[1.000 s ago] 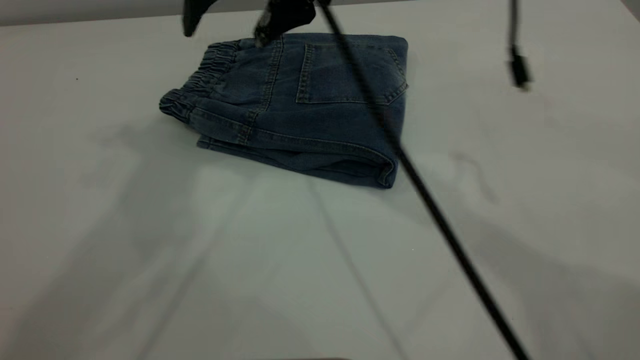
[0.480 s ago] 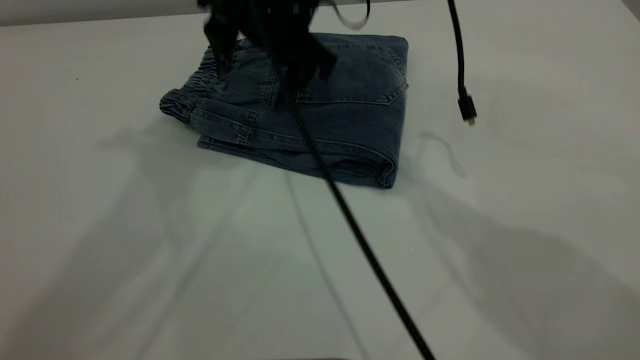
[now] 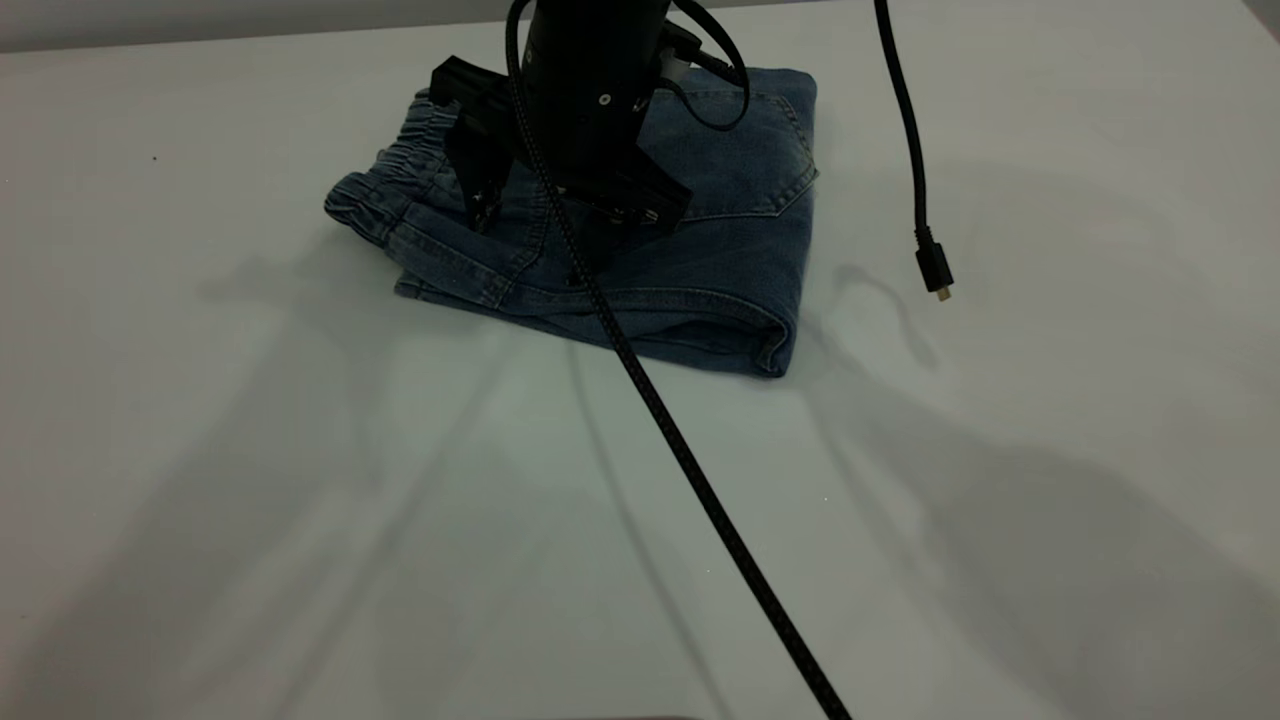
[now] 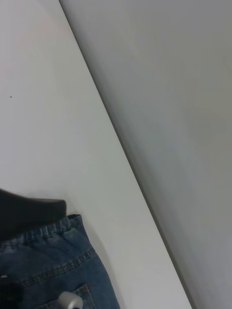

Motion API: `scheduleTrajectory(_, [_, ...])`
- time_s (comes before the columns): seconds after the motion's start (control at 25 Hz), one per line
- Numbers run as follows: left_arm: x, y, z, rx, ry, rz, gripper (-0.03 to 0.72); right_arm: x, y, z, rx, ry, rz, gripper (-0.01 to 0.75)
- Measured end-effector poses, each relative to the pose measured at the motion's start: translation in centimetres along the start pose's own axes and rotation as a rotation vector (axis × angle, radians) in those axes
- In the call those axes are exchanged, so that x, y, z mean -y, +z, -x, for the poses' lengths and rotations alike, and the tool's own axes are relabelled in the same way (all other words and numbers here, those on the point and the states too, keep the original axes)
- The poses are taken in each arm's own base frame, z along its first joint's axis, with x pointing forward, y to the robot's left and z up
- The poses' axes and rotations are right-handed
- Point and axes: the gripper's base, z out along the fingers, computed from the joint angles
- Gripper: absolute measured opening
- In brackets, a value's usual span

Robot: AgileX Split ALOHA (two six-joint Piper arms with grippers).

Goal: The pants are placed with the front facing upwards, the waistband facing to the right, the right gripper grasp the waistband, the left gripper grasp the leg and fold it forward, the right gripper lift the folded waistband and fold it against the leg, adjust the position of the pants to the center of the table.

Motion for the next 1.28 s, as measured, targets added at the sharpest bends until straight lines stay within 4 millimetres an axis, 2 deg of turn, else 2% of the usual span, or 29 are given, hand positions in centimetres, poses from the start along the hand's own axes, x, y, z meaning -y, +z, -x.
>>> scheduleTrajectory(0.2, [0.0, 0.0, 0.0, 0.0, -0.001, 0.0, 0.428, 0.3, 0.0, -0.2, -0.026, -0.084, -0.037, 0.505])
scheduleTrajectory(0.72, [0.0, 0.0, 0.0, 0.0, 0.001, 0.001, 0.428, 2.0, -0.4, -1.0, -0.162, -0.446, -0.202, 0.503])
scheduleTrajectory(0.96, [0.0, 0.1, -0.1, -0.001, 0.002, -0.001, 0.428, 1.5, -1.3, -0.9, -0.195, -0.562, -0.239, 0.503])
scheduleTrajectory(1.12, [0.0, 0.0, 0.0, 0.008, 0.004, -0.001, 0.428, -1.1, -4.4, -0.3, -0.107, -0.628, -0.167, 0.503])
scheduleTrajectory(1.2, [-0.1, -0.6, 0.2, 0.023, 0.004, 0.001, 0.428, -2.8, -7.0, -0.3, -0.052, -0.677, -0.112, 0.503])
scheduleTrajectory(1.28, [-0.4, -1.8, 0.6, 0.05, -0.001, 0.005, 0.428, -4.4, -10.6, -0.6, 0.004, -0.738, -0.058, 0.503])
